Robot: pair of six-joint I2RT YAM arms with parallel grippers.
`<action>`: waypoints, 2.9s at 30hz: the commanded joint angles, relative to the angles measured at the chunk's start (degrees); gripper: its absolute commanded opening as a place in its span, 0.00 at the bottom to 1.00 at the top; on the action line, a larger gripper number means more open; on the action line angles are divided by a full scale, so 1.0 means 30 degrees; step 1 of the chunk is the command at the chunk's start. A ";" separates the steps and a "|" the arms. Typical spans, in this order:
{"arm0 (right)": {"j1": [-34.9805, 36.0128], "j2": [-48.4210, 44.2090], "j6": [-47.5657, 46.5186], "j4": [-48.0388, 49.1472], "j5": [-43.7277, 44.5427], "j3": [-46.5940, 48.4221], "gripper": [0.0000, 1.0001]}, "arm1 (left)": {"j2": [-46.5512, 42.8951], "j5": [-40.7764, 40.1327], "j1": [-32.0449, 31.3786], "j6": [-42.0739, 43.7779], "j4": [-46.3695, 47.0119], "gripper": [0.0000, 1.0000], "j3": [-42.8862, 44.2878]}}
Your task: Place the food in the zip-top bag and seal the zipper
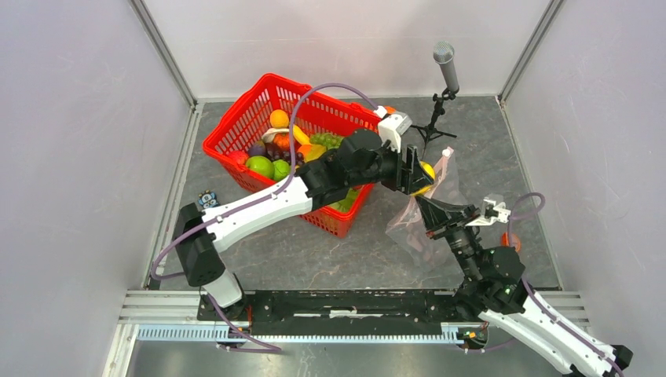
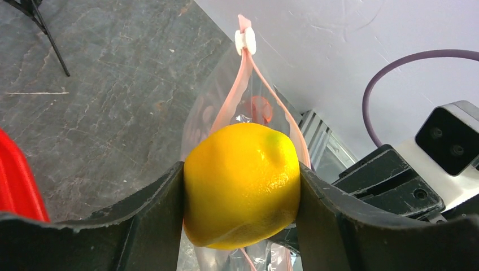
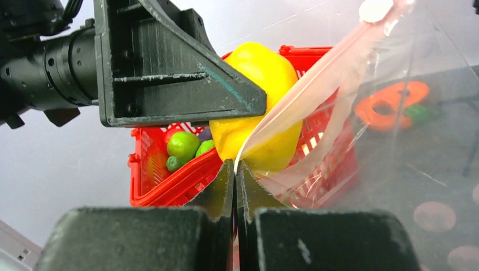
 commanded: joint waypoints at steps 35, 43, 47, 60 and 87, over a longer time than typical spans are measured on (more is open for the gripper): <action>0.0039 0.5680 -0.2888 -0.1820 -0.1540 0.2756 0.00 | -0.5581 -0.5300 0.4531 0.4778 -0.5484 0.36 -0.2520; 0.0018 0.5537 -0.4501 -0.2266 -0.3168 0.3926 0.00 | -0.7302 0.0393 0.4568 0.3054 -0.0682 0.40 -0.5107; 0.0012 0.5384 -0.5094 -0.3815 -0.3408 0.5318 0.00 | -0.7729 0.3607 0.4564 0.2303 0.1316 0.40 -0.5397; 0.0005 0.5076 -0.4861 -0.3979 -0.2976 0.5292 0.00 | -0.6110 1.1754 0.4332 -0.1014 0.5985 0.38 -0.5032; 0.0029 0.6249 -0.7386 -0.3823 -0.6146 0.4823 0.00 | -0.4956 0.4269 -0.2145 1.7451 -0.2425 0.32 -0.2278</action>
